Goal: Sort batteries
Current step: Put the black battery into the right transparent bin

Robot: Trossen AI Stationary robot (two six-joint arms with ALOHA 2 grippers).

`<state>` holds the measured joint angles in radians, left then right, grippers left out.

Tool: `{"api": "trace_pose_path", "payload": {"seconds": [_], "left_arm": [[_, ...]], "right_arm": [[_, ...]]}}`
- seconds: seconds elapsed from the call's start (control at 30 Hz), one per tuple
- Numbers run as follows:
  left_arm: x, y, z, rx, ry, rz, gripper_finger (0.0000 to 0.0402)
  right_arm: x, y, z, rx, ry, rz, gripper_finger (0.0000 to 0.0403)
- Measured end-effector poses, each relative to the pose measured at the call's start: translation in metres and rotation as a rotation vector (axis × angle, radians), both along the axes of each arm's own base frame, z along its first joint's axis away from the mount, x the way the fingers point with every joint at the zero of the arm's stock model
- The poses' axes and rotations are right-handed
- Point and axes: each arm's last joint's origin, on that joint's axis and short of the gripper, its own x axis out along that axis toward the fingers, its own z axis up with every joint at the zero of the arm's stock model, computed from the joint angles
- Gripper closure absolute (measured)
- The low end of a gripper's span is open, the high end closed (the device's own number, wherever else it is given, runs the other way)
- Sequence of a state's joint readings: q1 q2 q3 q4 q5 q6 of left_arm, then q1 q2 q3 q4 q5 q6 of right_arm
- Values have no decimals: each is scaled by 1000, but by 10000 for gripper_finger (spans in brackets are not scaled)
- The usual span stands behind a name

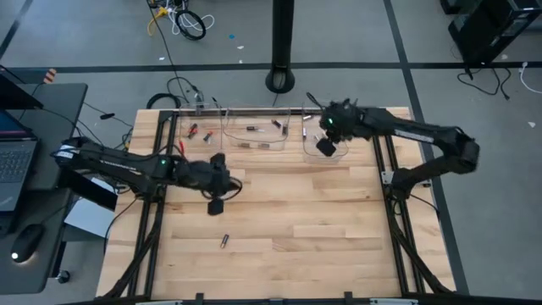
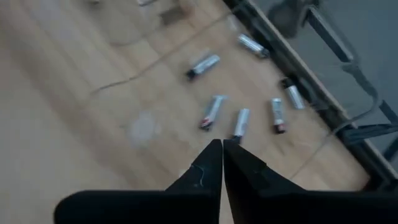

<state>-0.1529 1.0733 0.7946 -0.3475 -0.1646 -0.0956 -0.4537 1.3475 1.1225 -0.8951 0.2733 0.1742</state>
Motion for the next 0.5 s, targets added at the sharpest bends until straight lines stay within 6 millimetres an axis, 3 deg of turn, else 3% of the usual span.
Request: {"api": "trace_pose_path", "payload": {"seconds": [0.23, 0.5], "left_arm": [[-17, -35, -15, -224, 274, 79, 388], [-3, -59, -62, -350, 545, 297, 388]], "right_arm": [[-14, 64, -18, -71, -104, -15, 394], [-16, 115, -39, -80, -149, -16, 375]]}}
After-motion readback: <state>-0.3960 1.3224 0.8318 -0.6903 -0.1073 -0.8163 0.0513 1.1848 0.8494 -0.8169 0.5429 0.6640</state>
